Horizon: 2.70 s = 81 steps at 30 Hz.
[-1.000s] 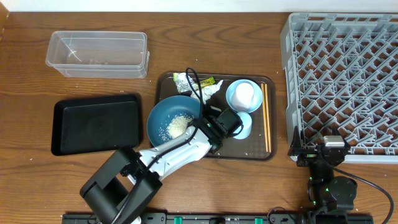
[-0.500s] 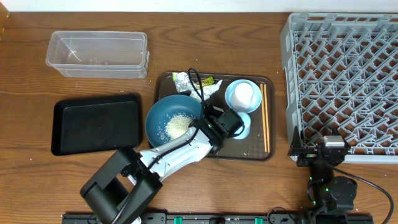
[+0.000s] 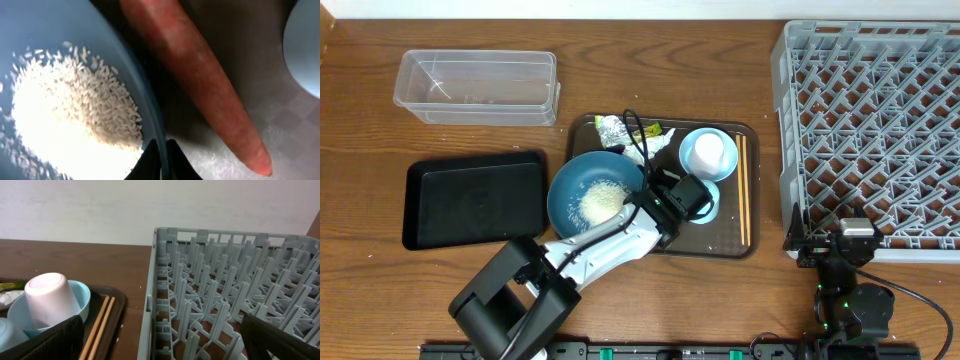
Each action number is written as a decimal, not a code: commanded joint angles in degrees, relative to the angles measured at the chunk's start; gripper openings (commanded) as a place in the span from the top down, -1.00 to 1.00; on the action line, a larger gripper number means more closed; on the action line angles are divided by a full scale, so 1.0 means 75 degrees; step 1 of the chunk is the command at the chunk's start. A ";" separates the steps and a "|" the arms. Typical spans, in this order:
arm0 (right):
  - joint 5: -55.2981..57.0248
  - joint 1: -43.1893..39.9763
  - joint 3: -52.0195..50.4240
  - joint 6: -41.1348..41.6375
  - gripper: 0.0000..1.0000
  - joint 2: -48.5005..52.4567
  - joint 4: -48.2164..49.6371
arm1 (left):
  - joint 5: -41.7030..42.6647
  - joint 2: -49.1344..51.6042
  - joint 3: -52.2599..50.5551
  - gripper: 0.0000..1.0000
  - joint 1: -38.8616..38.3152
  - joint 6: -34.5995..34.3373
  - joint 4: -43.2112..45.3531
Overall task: Sort waste into correct bins and load items into the dishwasher rack
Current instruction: 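Grasp the blue bowl rim with the left gripper, then lift the blue bowl and carry it left over the black tray, then tilt the blue bowl to pour rice onto the black tray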
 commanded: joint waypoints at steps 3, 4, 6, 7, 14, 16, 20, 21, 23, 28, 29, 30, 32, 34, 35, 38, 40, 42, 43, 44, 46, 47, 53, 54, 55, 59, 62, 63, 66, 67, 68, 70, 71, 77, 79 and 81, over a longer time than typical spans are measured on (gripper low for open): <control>0.0052 0.0064 -0.0009 -0.0085 -0.99 -0.0052 -0.0038 | -0.0131 -0.0449 0.0187 0.88 0.0023 -0.0038 -0.0073; 0.0052 0.0064 -0.0009 -0.0087 -0.99 -0.0052 -0.0038 | -0.0131 -0.0519 0.0187 0.88 0.0023 -0.0026 -0.0070; 0.0052 0.0064 -0.0009 -0.0087 -0.98 -0.0052 -0.0038 | -0.0131 -0.0676 0.0187 0.88 0.0023 0.0026 -0.0073; 0.0052 0.0064 -0.0009 -0.0085 -0.99 -0.0052 -0.0038 | -0.0131 -0.0746 0.0187 0.88 0.0023 0.0058 -0.0073; 0.0052 0.0064 -0.0009 -0.0087 -0.99 -0.0052 -0.0038 | -0.0350 -0.1614 0.0187 0.88 0.0096 0.0160 -0.0274; 0.0052 0.0064 -0.0009 -0.0087 -0.98 -0.0052 -0.0038 | -0.0329 -0.1923 0.0187 0.88 0.0166 0.0160 -0.0280; 0.0052 0.0064 -0.0009 -0.0087 -0.99 -0.0052 -0.0038 | -0.0332 -0.2489 0.0187 0.88 0.0344 0.0420 -0.0335; 0.0052 0.0064 -0.0009 -0.0087 -0.98 -0.0052 -0.0038 | -0.0329 -0.2614 0.0187 0.88 0.0405 0.0516 -0.0350; 0.0052 0.0064 -0.0009 -0.0087 -0.98 -0.0052 -0.0038 | -0.0332 -0.2865 0.0187 0.88 0.0600 0.0621 -0.0388; 0.0052 0.0064 -0.0009 -0.0087 -0.98 -0.0052 -0.0038 | 0.0134 -0.3305 0.0187 0.88 0.1568 0.0685 -0.0423; 0.0052 0.0064 -0.0009 -0.0085 -0.98 -0.0052 -0.0038 | 0.0283 -0.3346 0.0187 0.88 0.1789 0.0772 -0.0420; 0.0052 0.0064 -0.0009 -0.0087 -0.99 -0.0052 -0.0038 | 0.0446 -0.3372 0.0187 0.88 0.2046 0.0854 -0.0417; 0.0052 0.0064 -0.0009 -0.0087 -0.98 -0.0052 -0.0038 | 0.0743 -0.3386 0.0187 0.88 0.2541 0.0901 -0.0408; 0.0052 0.0064 -0.0009 -0.0085 -0.99 -0.0052 -0.0038 | 0.0982 -0.3383 0.0187 0.88 0.2914 0.1023 -0.0353; 0.0052 0.0064 -0.0009 -0.0087 -0.99 -0.0052 -0.0038 | 0.1078 -0.3383 0.0187 0.88 0.3142 0.1029 -0.0326; 0.0052 0.0064 -0.0009 -0.0085 -0.99 -0.0052 -0.0038 | 0.1457 -0.3383 0.0187 0.88 0.3777 0.1259 -0.0140; 0.0052 0.0064 -0.0009 -0.0085 -0.98 -0.0052 -0.0038 | 0.1792 -0.3383 0.0187 0.88 0.4229 0.1338 0.0023; 0.0052 0.0064 -0.0009 -0.0087 -0.99 -0.0052 -0.0038 | 0.2113 -0.3381 0.0187 0.88 0.4701 0.1338 0.0169; 0.0052 0.0064 -0.0009 -0.0087 -0.99 -0.0052 -0.0038 | 0.2305 -0.3381 0.0187 0.88 0.4925 0.1341 0.0245; 0.0052 0.0064 -0.0009 -0.0085 -0.98 -0.0052 -0.0038 | 0.2544 -0.3381 0.0187 0.88 0.5152 0.1373 0.0315; 0.0052 0.0064 -0.0009 -0.0085 -0.98 -0.0052 -0.0038 | 0.3153 -0.3381 0.0187 0.88 0.5633 0.1393 0.0463; 0.0052 0.0064 -0.0009 -0.0087 -0.99 -0.0052 -0.0038 | 0.3436 -0.3381 0.0187 0.88 0.5843 0.1390 0.0525; 0.0052 0.0064 -0.0009 -0.0085 -0.99 -0.0052 -0.0038 | 0.5074 -0.3290 0.0187 0.89 0.7012 0.1381 0.0927; 0.0052 0.0064 -0.0009 -0.0085 -0.99 -0.0052 -0.0038 | 0.5348 -0.3267 0.0187 0.88 0.7178 0.1381 0.0968; 0.0052 0.0064 -0.0009 -0.0087 -0.98 -0.0052 -0.0038 | 0.5697 -0.3223 0.0187 0.88 0.7382 0.1384 0.0991; 0.0052 0.0064 -0.0009 -0.0087 -0.98 -0.0052 -0.0038 | 0.6592 -0.3182 0.0187 0.88 0.7988 0.1341 0.0991; 0.0052 0.0064 -0.0009 -0.0087 -0.98 -0.0052 -0.0038 | 0.7163 -0.3182 0.0187 0.88 0.8428 0.1064 0.0979; 0.0052 0.0064 -0.0009 -0.0087 -0.98 -0.0052 -0.0038 | 0.7370 -0.3182 0.0187 0.88 0.8609 0.0997 0.0956; 0.0052 0.0064 -0.0009 -0.0085 -0.99 -0.0052 -0.0038 | 0.7746 -0.3182 0.0184 0.88 0.9122 0.0842 0.0836; 0.0052 0.0064 -0.0009 -0.0085 -0.98 -0.0052 -0.0038 | 0.7810 -0.3182 0.0184 0.88 0.9276 0.0787 0.0801; 0.0052 0.0064 -0.0009 -0.0085 -0.98 -0.0052 -0.0038 | 0.7906 -0.3182 0.0178 0.88 0.9428 0.0778 0.0755; 0.0052 0.0064 -0.0009 -0.0085 -0.99 -0.0052 -0.0038 | 0.8276 -0.3182 0.0178 0.88 0.9725 0.0778 0.0682; 0.0052 0.0064 -0.0009 -0.0085 -0.99 -0.0052 -0.0038 | 0.8475 -0.3182 0.0178 0.88 0.9850 0.0781 0.0659; 0.0052 0.0064 -0.0009 -0.0087 -0.99 -0.0052 -0.0038 | 0.8915 -0.3182 0.0163 0.88 1.0287 0.0778 0.0562; 0.0052 0.0064 -0.0009 -0.0085 -0.98 -0.0052 -0.0038 | 0.8912 -0.3182 0.0163 0.88 1.0299 0.0781 0.0490; 0.0052 0.0064 -0.0009 -0.0085 -0.98 -0.0052 -0.0038 | 0.8953 -0.3182 0.0163 0.88 1.0299 0.0778 0.0443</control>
